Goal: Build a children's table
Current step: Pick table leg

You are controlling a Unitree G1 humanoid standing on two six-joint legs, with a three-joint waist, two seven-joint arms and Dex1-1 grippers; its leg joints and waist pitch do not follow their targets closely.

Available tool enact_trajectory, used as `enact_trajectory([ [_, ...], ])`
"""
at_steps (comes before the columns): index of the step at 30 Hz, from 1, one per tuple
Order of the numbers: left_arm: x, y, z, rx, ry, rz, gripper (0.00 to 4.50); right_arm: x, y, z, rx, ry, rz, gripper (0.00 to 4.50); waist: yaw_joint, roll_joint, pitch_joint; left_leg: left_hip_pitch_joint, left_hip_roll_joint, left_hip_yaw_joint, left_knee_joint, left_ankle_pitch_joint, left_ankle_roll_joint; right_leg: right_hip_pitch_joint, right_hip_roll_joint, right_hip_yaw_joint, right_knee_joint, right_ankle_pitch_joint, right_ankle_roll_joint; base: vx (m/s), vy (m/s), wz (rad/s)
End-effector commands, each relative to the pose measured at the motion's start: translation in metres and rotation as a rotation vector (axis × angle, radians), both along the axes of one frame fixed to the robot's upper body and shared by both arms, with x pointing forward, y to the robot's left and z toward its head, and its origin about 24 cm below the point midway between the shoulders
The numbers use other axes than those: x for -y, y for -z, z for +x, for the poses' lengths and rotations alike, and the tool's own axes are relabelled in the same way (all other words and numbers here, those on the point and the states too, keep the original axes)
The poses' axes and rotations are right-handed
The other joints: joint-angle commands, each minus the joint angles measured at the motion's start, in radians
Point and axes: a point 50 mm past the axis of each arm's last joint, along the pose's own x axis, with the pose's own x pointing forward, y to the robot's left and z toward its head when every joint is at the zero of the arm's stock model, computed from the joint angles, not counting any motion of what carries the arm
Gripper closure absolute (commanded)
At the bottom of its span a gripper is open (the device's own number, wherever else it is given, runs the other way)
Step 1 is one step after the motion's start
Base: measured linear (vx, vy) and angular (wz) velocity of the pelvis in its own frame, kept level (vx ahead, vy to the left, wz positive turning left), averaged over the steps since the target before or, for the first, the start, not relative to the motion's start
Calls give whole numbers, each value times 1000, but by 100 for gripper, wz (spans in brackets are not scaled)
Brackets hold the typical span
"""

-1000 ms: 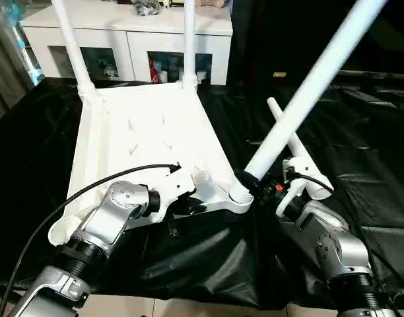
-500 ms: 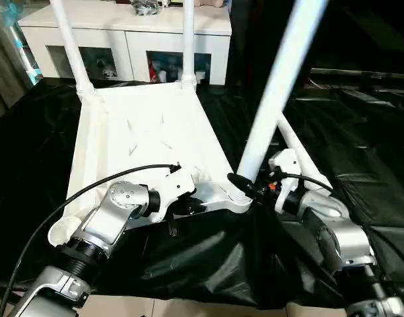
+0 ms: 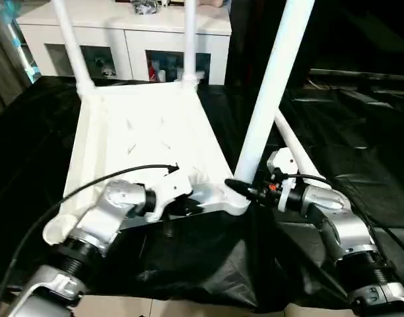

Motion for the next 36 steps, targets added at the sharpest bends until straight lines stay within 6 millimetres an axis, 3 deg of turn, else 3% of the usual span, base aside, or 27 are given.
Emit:
enact_trajectory([
  [1, 3, -15, 0, 29, 89, -20, 450, 12, 35, -13, -168, -4, -79, 261, 1, 1, -34, 9, 19, -14, -85, -446, 15, 21, -58, 38, -103, -547, -112, 0, 0, 0],
  [6, -1, -19, 1, 25, 99, -13, 450, 13, 34, -10, -161, -20, -80, 261, 1, 0, -32, 9, 21, -10, -88, -425, 21, 24, -57, 41, -98, -481, -143, 0, 0, 0],
  [10, -2, -22, 4, 33, 70, -27, 450, 12, 34, -8, -155, -9, -80, 261, -1, -4, -16, 12, 20, -11, -91, -451, 16, 18, -57, 41, -106, -551, -131, 0, 0, 0],
  [14, 0, -26, 9, 42, -10, -52, 450, 10, 38, -1, -155, 130, -70, 261, -5, -4, -6, 16, 20, -18, -94, -494, 2, 11, -59, 37, -115, -636, -106, 0, 0, 0],
  [17, 1, -31, 15, 63, -109, -66, 450, 4, 43, 3, -135, 247, -87, 261, -20, 0, 6, 22, 17, -32, -100, -572, -21, 10, -61, 16, -133, -739, -57, 0, 0, 0],
  [18, 2, -33, 17, 74, -138, -64, 450, 1, 45, 4, -133, 274, -99, 261, -27, 0, 6, 16, 17, -36, -105, -578, -26, 19, -62, 10, -134, -726, -52, 0, 0, 0],
  [21, 5, -39, 23, 98, -228, -57, 450, -10, 48, 6, -137, 348, -120, 261, -42, 10, 15, 18, 21, -45, -113, -622, -24, 26, -63, -8, -144, -702, -56, -15, 15, -6],
  [22, 7, -41, 26, 107, -261, -54, 450, -13, 50, 8, -141, 385, -129, 261, -52, 15, 17, 14, 25, -54, -121, -651, -28, 39, -66, -19, -144, -643, -68, -39, 46, -20],
  [24, 10, -43, 29, 115, -309, -50, 450, -19, 52, 11, -155, 435, -139, 261, -58, 20, 22, 13, 29, -57, -127, -668, -34, 39, -67, -20, -140, -598, -86, -20, 23, -10],
  [25, 17, -46, 33, 124, -387, -46, 450, -28, 55, 17, -182, 526, -149, 261, -66, 19, 28, 20, 28, -58, -127, -700, -38, 36, -67, -28, -144, -586, -93, 0, 0, 0],
  [26, 20, -47, 34, 127, -413, -43, 450, -32, 56, 19, -193, 556, -149, 261, -67, 21, 34, 21, 26, -59, -126, -717, -37, 33, -68, -35, -149, -605, -86, 0, 0, 0],
  [27, 25, -49, 36, 134, -448, -41, 450, -37, 56, 23, -216, 597, -144, 261, -74, 21, 40, 25, 27, -62, -131, -752, -36, 37, -64, -53, -154, -630, -67, 0, 0, 0],
  [28, 25, -49, 36, 134, -448, -41, 450, -37, 56, 23, -216, 597, -144, 261, -78, 20, 41, 23, 29, -63, -133, -768, -33, 43, -61, -59, -155, -636, -54, 0, 0, 0],
  [29, 29, -50, 37, 138, -475, -37, 450, -41, 56, 26, -236, 635, -142, 261, -78, 26, 45, 24, 33, -64, -141, -801, -33, 47, -57, -66, -150, -632, -47, 0, 0, 0],
  [30, 35, -51, 39, 146, -509, -39, 450, -48, 55, 29, -268, 669, -129, 261, -62, 40, 49, -23, 71, -59, -209, -900, -43, 104, -44, -44, -10, -424, -83, -68, -11, -10],
  [31, 39, -52, 39, 158, -520, -32, 450, -52, 54, 32, -286, 684, -128, 261, -44, 35, 48, -41, 82, -54, -229, -914, -41, 115, -42, -19, 48, -317, -91, -50, -57, 5],
  [32, 41, -52, 39, 166, -522, -26, 450, -55, 53, 33, -297, 685, -130, 261, -25, 15, 50, 16, 59, -12, -215, -866, -30, 43, -39, 24, 23, -368, -95, -50, -57, 5],
  [33, 43, -52, 39, 170, -522, -22, 450, -58, 53, 33, -303, 674, -135, 261, -26, -19, 53, 130, -41, -10, -6, -584, -24, -86, -95, -3, -210, -964, -4, 70, -129, 11],
  [34, 43, -52, 39, 170, -522, -22, 450, -58, 53, 33, -303, 674, -135, 261, -33, -32, 54, 122, -59, -7, 43, -420, 2, -82, -123, 1, -235, -1094, 26, 89, -97, -26],
  [35, 46, -52, 38, 178, -527, -10, 450, -62, 52, 35, -306, 665, -150, 261, -23, -34, 40, 1, -38, -33, -7, -244, 23, 63, -153, -2, -181, -1049, 60, 89, -97, -26],
  [36, 47, -51, 37, 177, -532, -2, 450, -64, 51, 36, -312, 665, -148, 261, -23, -10, 40, -8, -4, -53, -58, -304, 8, 71, -126, -40, -166, -904, 55, 82, 11, -51],
])
